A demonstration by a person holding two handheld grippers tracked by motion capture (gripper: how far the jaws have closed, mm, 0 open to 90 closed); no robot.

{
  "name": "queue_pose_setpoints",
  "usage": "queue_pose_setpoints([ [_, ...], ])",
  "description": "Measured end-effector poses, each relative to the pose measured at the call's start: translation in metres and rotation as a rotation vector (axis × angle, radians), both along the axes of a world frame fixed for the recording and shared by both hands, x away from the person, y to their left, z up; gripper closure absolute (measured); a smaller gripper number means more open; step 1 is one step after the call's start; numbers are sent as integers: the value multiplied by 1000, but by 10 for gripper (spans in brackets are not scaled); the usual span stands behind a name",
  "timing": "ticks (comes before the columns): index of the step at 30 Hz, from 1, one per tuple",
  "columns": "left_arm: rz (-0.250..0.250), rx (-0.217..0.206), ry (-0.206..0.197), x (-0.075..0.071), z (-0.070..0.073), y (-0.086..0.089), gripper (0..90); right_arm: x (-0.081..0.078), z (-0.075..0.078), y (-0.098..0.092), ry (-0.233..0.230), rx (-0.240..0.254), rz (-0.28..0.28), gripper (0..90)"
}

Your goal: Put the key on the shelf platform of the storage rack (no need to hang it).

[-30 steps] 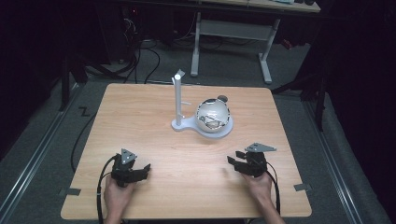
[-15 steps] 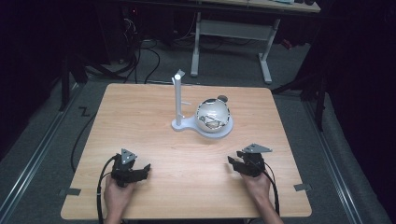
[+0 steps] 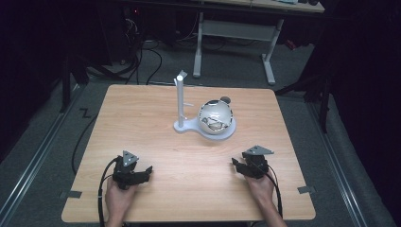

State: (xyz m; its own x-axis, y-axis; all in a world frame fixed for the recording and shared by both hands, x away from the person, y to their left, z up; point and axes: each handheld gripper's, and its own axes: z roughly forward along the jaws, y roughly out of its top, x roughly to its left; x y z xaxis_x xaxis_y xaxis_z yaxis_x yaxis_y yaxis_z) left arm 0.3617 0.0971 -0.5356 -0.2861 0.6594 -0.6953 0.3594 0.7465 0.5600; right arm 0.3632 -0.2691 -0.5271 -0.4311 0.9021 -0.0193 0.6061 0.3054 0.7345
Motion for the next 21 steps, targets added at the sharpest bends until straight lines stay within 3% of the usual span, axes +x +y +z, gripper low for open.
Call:
queue_pose_setpoints([
  [21,2,-5,3,-1,0,-1,211,2,-4,2,10,-6,2,382],
])
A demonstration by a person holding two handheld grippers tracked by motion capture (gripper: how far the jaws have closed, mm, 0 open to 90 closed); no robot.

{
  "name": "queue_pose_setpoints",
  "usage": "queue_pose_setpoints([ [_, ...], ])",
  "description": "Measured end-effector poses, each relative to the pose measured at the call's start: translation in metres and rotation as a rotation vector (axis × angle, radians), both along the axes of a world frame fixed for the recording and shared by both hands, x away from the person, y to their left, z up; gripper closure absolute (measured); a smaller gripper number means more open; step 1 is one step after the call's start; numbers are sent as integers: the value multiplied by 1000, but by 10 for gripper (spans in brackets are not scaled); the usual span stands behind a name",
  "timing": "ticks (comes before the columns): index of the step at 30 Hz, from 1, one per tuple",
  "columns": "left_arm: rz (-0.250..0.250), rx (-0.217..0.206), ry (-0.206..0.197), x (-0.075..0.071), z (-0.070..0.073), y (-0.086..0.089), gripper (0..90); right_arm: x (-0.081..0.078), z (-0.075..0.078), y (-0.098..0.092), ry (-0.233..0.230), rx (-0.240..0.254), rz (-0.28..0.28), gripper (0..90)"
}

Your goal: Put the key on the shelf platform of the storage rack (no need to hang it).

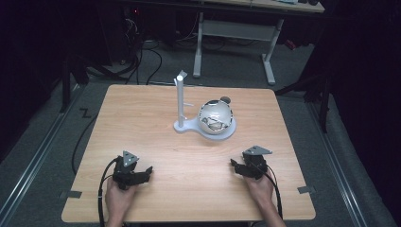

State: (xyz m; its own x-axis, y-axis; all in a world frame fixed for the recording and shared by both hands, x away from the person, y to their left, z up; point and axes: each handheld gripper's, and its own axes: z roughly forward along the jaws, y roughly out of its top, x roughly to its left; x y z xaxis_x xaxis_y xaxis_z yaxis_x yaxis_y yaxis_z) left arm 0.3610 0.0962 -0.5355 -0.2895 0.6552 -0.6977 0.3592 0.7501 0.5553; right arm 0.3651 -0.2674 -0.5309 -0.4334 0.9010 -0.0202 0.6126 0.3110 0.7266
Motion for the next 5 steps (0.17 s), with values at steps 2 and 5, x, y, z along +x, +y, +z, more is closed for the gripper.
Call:
queue_pose_setpoints([
  [2,-1,0,0,0,0,0,211,0,0,0,0,0,0,382],
  [5,-5,4,-4,0,0,0,211,0,0,0,0,0,0,382],
])
